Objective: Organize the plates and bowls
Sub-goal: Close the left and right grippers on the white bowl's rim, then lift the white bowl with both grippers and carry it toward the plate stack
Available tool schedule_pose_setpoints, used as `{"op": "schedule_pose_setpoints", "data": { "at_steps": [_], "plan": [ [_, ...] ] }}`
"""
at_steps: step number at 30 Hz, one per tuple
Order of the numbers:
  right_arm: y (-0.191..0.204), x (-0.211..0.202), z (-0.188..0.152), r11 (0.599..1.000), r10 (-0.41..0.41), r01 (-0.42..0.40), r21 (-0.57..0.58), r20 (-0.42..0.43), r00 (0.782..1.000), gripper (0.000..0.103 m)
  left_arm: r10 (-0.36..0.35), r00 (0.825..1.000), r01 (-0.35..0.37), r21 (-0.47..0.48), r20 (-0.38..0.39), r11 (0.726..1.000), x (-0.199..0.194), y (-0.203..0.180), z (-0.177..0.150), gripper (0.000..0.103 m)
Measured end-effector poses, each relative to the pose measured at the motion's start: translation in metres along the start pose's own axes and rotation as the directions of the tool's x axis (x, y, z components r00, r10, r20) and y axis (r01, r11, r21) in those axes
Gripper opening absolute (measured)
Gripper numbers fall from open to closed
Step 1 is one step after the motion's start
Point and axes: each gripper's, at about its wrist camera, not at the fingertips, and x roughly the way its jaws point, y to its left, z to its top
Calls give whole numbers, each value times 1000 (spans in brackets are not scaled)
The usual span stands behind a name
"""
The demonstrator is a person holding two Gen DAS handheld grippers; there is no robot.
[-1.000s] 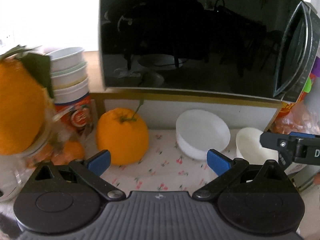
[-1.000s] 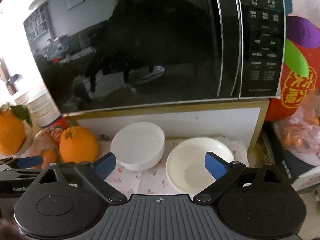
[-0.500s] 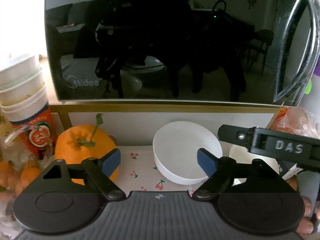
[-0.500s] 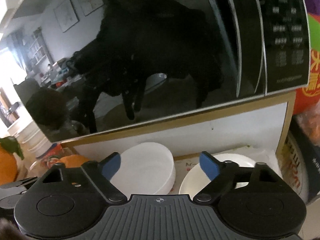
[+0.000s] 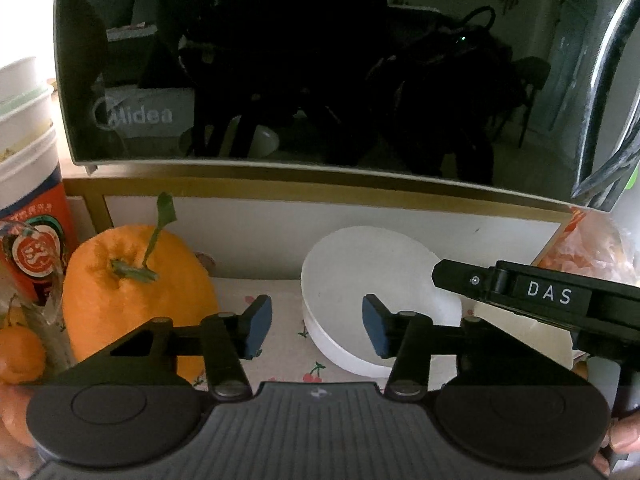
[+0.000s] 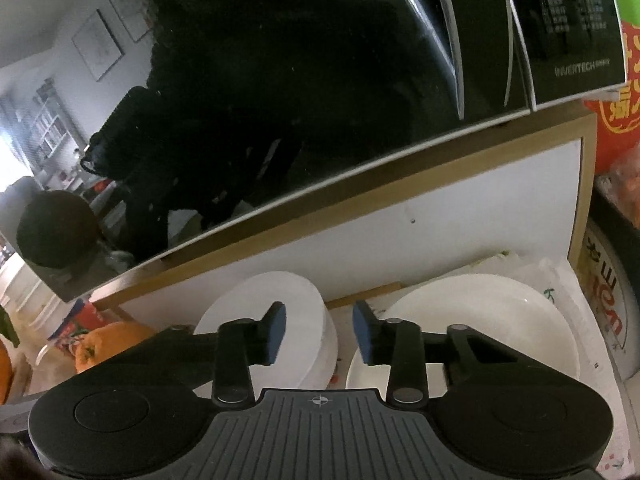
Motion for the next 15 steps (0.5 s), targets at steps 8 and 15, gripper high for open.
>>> {"op": "schedule_pose_setpoints", "data": {
  "at_steps": [8,15],
  "plan": [
    [2,1,-6,1000,-2,2,-22,-23,1000,15,-2,1000,2,-7,-27,1000,0,-7,-2,24],
    [-1,-8,-7,1000,-8,8,-29,-29,1000,12,-3,999,3,-4,-32,1000,1,-13,0,17]
  ]
}}
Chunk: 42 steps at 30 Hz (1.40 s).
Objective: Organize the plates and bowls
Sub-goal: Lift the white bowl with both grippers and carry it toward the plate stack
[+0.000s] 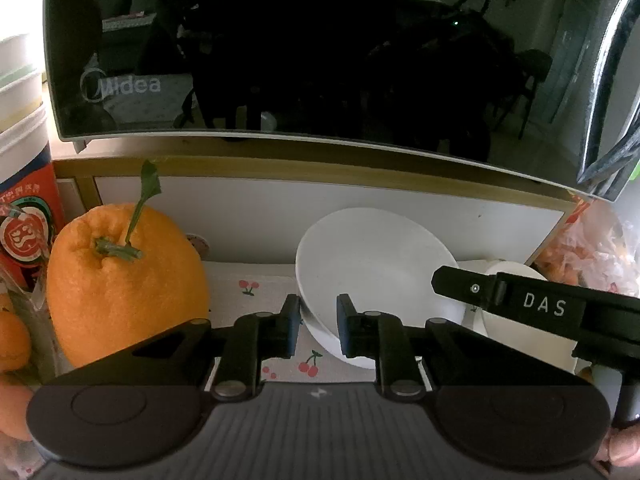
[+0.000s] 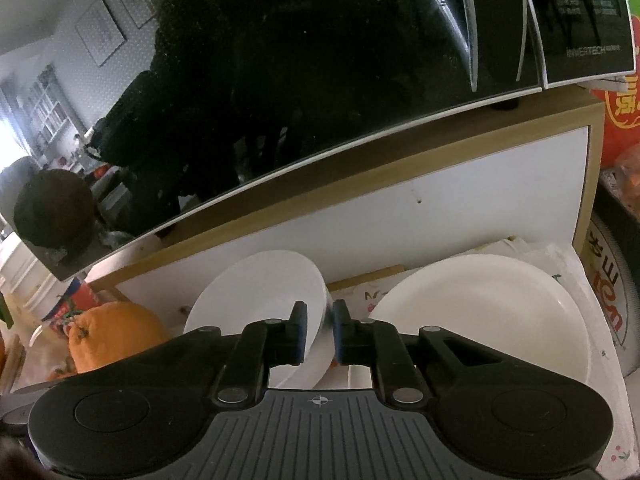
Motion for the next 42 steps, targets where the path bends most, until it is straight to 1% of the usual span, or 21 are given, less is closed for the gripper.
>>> {"op": "schedule_pose_setpoints", "data": {
  "at_steps": [4,8,15,24,31,35,39,42],
  "plan": [
    [0,-2,0,1000,-13,13,-8,-5,1000,12,-2,1000,2,-2,3,1000,-4,-1,0,17],
    [8,-3,1,999,-22,22,-25,4,1000,13,1,1000,-1,4,12,1000,-5,0,4,17],
    [22,-17,3,997,-34,34,-70,2,999,13,0,1000,0,-1,18,1000,-21,0,4,16],
    [40,-51,5,994,-42,42,-98,4,999,13,-6,1000,6,-11,23,1000,-57,1,4,16],
    [45,-82,7,995,-44,42,-94,-21,999,13,-22,999,21,22,28,1000,-89,-7,-1,16],
    [46,-103,3,989,-82,76,-130,-37,996,13,-47,999,46,41,10,998,-103,-19,-11,16],
    [46,-123,-12,973,-141,128,-193,-57,988,15,-73,997,73,44,-13,996,-112,-29,-24,16],
    [42,-137,-23,968,-168,150,-201,-77,983,15,-94,995,95,46,-37,994,-119,-37,-38,16]
  ]
}}
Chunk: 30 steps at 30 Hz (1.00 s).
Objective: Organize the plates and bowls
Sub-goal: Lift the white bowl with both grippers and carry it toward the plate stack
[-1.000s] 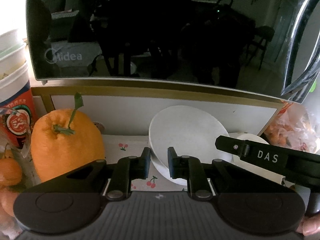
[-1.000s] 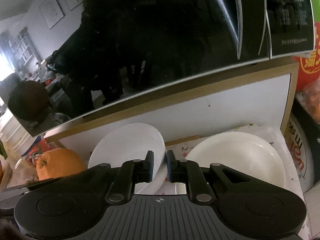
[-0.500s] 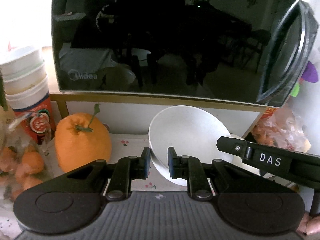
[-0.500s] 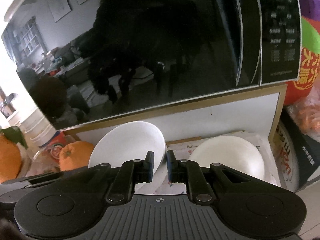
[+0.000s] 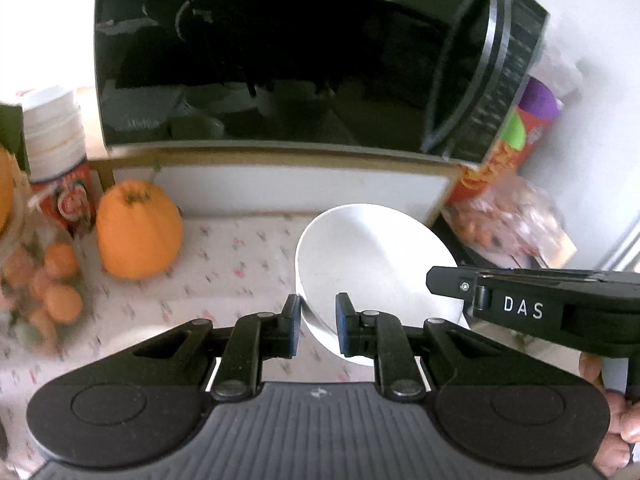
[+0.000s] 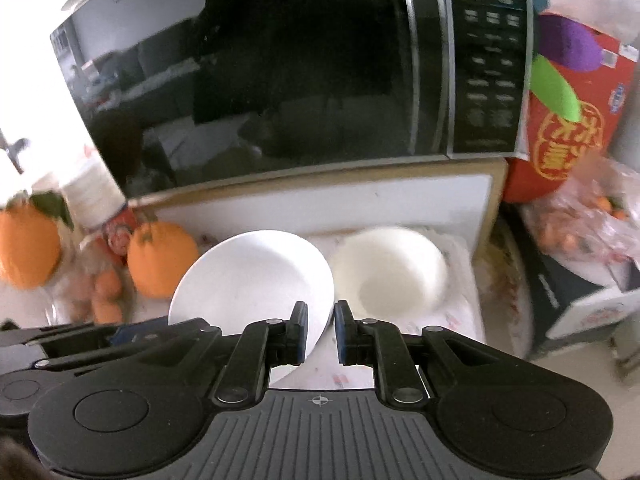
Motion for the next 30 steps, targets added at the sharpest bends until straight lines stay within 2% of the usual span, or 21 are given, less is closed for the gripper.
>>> {"op": "schedule_pose_setpoints", "data": {
  "at_steps": [6,14,20,24,30],
  "plan": [
    [-13,-28,-22,999,1,0,45,-14,1000,15,-36,998,36,9,-49,999,-9,-12,-29,16],
    [-33,-49,-51,992,-7,9,128,-20,1000,15,-81,994,85,63,-71,994,-17,-26,-59,16],
    [-42,-38,-72,981,-34,45,188,-60,998,15,-90,992,100,106,-89,989,-10,-31,-72,16],
    [-42,-29,-81,978,-66,80,193,-78,995,15,-87,989,100,98,-122,990,1,-32,-79,16],
    [-40,-20,-91,978,-98,114,172,-100,990,15,-62,992,77,133,-111,988,4,-35,-85,16]
  ]
}}
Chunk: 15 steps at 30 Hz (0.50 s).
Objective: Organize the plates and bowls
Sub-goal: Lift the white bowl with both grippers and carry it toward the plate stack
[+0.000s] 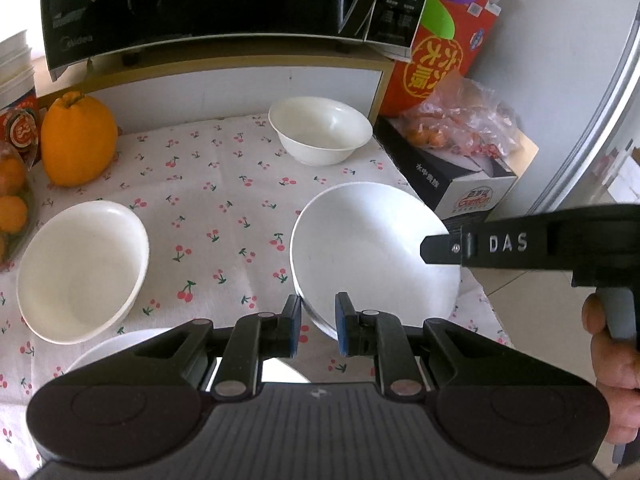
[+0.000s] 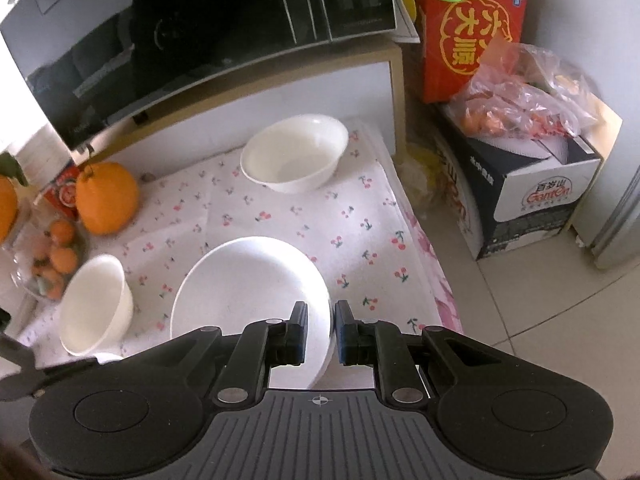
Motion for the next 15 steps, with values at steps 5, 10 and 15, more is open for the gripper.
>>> {"op": "schedule_pose_setpoints", "data": {
  "at_steps": [5,10,15],
  "plan": [
    [-4,8,-3,1000,-5,5,10,-19,1000,15,5,1000,-4,10,-18,1000,5,0,-4,16],
    [-6,12,-4,1000,0,0,17,-21,1000,15,11,1000,-11,22,-14,1000,6,-2,-5,17],
    [-5,14,-4,1000,-12,12,9,-26,1000,18,6,1000,-6,20,-14,1000,6,-2,-5,24]
  ]
}}
